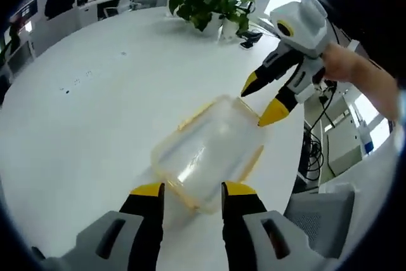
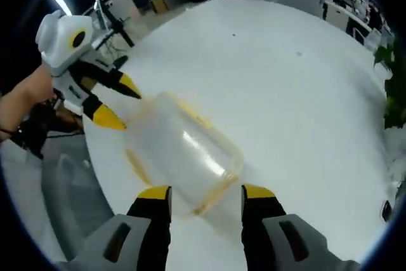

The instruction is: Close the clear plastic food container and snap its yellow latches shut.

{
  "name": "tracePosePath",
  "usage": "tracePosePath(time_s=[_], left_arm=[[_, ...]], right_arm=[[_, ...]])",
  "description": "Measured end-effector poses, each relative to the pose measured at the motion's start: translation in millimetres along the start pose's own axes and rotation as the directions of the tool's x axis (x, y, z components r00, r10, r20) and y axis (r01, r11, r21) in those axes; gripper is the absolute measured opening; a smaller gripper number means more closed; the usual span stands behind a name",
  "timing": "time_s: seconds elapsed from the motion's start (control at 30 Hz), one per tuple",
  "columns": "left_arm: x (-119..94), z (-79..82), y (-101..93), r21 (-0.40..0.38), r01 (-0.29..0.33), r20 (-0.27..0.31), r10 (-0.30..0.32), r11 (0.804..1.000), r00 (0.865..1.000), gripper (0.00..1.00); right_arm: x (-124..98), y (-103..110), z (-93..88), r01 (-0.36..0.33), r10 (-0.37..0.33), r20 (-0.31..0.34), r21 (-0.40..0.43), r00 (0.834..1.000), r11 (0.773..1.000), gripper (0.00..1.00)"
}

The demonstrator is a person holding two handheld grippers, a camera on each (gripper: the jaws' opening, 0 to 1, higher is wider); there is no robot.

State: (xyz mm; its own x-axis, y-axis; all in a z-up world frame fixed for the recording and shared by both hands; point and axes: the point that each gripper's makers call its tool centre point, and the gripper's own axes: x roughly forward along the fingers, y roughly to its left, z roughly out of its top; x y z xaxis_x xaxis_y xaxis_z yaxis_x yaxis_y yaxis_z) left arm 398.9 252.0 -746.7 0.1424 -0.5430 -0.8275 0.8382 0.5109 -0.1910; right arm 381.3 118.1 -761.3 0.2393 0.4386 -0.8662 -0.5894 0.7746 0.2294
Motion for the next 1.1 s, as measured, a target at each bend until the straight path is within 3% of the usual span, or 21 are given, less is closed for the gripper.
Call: tracePosePath(time_s=[0.53,0.87,1.1], left_arm=[[-2.1,8.2,3.6,0.147,0.005,-0.026,-0.001,0.989,1.0,0.36],[-0.9,20.2,-1.9,0.233,0.004,-0.003,-0.003,0.972,1.0,0.36],[1.9,20.6,-5.1,0.284,0.005,-0.017,-0.001,0.959,1.0,0.36]], right_arm=[[-0.4,5.8,4.4,-0.002,-0.006,-0.05,-0.167,0.999,0.986,0.42],[0.4,16.7,7.4,0.001,-0.025,-0.08,-0.287,0.996,0.958,0.41],[2.6,19.1,5.2,-0.007,-0.026,-0.097,-0.333,0.995,0.943,0.41]])
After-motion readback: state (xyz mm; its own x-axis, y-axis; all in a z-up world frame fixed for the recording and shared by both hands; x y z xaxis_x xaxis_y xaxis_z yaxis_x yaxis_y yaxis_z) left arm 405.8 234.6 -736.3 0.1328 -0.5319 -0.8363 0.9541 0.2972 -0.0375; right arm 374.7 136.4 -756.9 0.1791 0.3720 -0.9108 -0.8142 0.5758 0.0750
